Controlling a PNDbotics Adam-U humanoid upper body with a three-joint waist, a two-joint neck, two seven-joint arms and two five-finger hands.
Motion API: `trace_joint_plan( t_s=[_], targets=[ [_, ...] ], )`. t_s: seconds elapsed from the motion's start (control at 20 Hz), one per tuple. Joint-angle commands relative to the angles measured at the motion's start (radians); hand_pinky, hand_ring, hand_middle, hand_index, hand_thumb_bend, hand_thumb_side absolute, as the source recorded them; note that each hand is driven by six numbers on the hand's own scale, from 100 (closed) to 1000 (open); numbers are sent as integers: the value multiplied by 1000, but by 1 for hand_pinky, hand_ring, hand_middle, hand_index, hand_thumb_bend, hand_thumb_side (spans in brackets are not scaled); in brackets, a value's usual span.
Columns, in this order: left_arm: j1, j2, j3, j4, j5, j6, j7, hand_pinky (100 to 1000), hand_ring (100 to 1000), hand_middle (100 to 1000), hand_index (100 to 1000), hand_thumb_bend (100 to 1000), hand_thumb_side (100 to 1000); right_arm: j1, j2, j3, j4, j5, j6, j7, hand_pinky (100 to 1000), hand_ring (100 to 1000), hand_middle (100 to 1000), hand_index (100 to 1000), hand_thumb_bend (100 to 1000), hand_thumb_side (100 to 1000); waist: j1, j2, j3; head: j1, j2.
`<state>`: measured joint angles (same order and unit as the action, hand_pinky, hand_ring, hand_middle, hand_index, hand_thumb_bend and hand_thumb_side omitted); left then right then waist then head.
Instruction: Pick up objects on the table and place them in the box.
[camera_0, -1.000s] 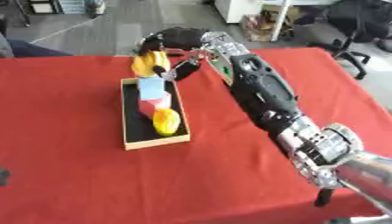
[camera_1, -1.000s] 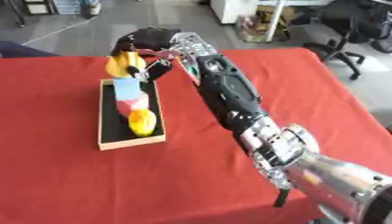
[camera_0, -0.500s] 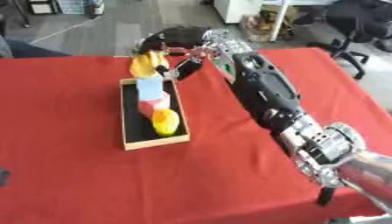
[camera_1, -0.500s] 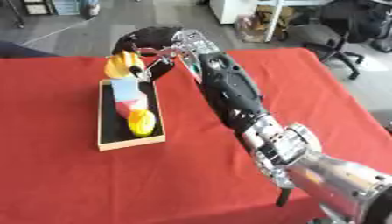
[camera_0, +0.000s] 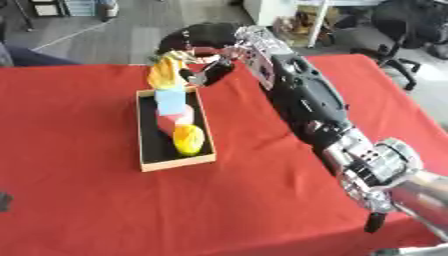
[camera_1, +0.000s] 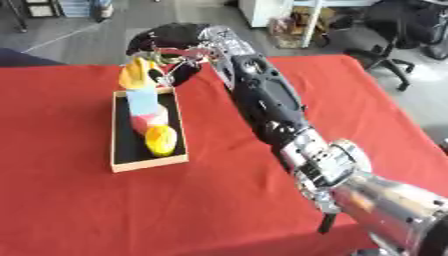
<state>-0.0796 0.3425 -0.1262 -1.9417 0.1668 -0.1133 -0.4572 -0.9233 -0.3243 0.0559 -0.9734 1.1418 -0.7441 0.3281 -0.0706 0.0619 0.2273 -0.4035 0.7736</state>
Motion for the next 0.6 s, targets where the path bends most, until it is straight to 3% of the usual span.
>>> trace_joint_plan(
  t_s=[0.05, 0.3, 0.6],
  targets=[
    [-4, 5, 10, -12, -2, -1, 3, 673, 544, 556, 843, 100, 822, -22, -43, -9, -49, -35, 3, -3, 888, 922, 937, 977, 100, 305, 11, -17, -3, 3, -4],
    [7, 3, 17, -7, -6, -1, 10, 672, 544, 556, 843, 100, 825, 14, -93, -20, -167, -130, 10, -47, 874, 893, 916, 977, 100, 249, 11, -24, -20, 24, -4],
    [32, -4, 31, 1, -15, -3, 26, 672, 544, 556, 843, 100, 824, 155, -168, -61, -370, -343, 84, -138, 827, 805, 833, 962, 100, 121, 16, -42, -56, 70, -4]
  ],
)
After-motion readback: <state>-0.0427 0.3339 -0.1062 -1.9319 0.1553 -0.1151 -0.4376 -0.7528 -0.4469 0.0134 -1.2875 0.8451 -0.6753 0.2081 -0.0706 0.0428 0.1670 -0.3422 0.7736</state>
